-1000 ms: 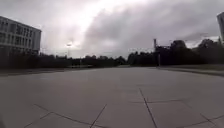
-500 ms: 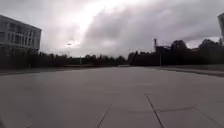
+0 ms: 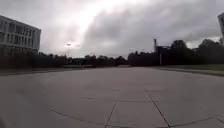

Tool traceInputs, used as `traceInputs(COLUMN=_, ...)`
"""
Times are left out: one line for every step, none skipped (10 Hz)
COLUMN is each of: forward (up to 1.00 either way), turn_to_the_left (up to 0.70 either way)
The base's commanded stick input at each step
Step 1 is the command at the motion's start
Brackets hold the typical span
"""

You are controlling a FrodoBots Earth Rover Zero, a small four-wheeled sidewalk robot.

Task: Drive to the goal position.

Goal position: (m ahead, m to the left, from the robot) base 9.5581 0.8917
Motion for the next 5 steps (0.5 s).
traceInputs(forward=0.70, turn_to_the_left=0.00)
traceInputs(forward=0.70, turn_to_the_left=0.00)
traceInputs(forward=0.70, turn_to_the_left=0.00)
traceInputs(forward=0.70, turn_to_the_left=0.00)
traceInputs(forward=0.70, turn_to_the_left=0.00)
